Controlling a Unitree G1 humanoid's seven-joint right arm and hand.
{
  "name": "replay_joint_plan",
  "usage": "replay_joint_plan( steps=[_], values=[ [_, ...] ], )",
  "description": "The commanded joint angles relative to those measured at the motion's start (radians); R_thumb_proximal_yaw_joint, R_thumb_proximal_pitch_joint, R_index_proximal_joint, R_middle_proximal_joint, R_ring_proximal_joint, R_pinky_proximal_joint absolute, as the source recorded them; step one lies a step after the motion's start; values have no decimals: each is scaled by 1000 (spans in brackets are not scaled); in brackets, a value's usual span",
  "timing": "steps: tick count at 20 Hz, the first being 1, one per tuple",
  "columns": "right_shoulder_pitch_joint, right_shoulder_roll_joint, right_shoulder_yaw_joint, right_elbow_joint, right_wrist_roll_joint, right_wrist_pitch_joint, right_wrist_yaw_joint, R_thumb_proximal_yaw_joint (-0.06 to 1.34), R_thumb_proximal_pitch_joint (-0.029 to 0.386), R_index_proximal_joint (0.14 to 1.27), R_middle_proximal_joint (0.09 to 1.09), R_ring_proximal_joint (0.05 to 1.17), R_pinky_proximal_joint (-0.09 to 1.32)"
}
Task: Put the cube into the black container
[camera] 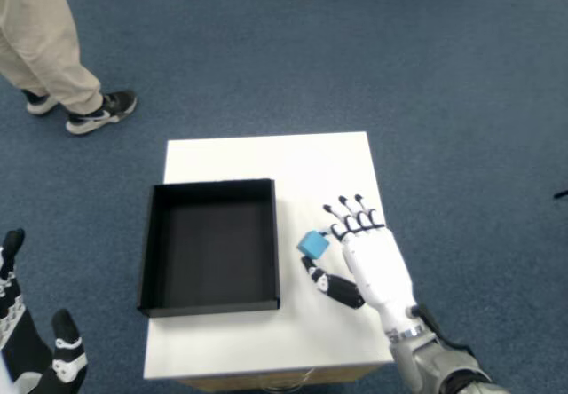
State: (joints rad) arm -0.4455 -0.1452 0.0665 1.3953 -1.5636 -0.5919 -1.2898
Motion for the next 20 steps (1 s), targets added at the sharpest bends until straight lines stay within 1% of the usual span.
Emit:
replay_joint_plan(
  steps=[1,2,4,5,6,8,11,14,17,20],
  values=[
    [-53,-2,18,-81,-16,-82,-140,1194,180,1074,300,201,53],
    [-58,2,35,-116,-26,-112,-179,1193,178,1074,297,199,50],
    [-68,3,80,-237,-41,-184,-243,1191,176,1077,295,197,47],
    [-68,2,97,-301,-36,-208,-246,1191,175,1078,293,196,44],
    [-66,1,102,-324,-31,-214,-240,1191,174,1078,291,194,41],
    [-57,1,110,-372,-11,-213,-202,1192,172,1077,288,191,33],
    [-54,4,153,-448,34,-206,-121,1194,169,1078,283,185,20],
    [-53,2,221,-504,122,-169,-12,1199,168,1079,283,183,12],
    [-61,0,293,-530,209,-118,69,1201,165,1081,281,181,9],
    [-71,-3,364,-505,297,-39,153,1203,162,1084,285,181,6]
  ],
)
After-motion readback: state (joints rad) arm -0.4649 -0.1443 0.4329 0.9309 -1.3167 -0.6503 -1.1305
